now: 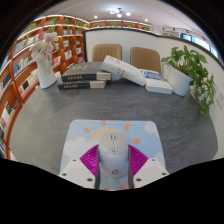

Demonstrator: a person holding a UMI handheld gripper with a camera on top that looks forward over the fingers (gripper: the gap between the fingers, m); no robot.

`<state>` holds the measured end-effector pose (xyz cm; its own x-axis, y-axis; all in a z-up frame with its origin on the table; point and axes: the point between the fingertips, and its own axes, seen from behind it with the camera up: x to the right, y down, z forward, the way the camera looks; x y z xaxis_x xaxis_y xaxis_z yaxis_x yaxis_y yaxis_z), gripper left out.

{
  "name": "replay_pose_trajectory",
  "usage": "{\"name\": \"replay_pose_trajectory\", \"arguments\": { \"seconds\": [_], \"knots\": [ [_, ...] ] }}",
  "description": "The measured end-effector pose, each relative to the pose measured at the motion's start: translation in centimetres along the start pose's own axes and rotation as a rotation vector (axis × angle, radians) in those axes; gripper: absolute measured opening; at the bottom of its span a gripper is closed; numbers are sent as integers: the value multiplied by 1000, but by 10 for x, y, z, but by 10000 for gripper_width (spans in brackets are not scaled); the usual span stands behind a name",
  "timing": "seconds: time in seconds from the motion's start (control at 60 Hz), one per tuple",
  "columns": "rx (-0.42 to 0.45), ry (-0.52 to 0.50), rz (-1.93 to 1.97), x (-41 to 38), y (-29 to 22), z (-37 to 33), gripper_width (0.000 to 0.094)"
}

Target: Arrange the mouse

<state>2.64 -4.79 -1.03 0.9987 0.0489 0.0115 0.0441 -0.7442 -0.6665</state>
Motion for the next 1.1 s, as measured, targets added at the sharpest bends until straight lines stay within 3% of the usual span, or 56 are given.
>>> {"name": "replay_pose_trajectory", "arguments": {
  "seconds": [0.3, 0.417, 0.45, 0.767, 1.1],
  "knots": [
    [6, 22, 22, 1, 0, 0, 522],
    [1, 38, 67, 5, -9, -15, 800],
    [18, 44, 74, 6, -17, -24, 837],
    [166, 19, 79, 8, -79, -151, 847],
    [263, 31, 37, 48, -72, -244, 849]
  ]
}}
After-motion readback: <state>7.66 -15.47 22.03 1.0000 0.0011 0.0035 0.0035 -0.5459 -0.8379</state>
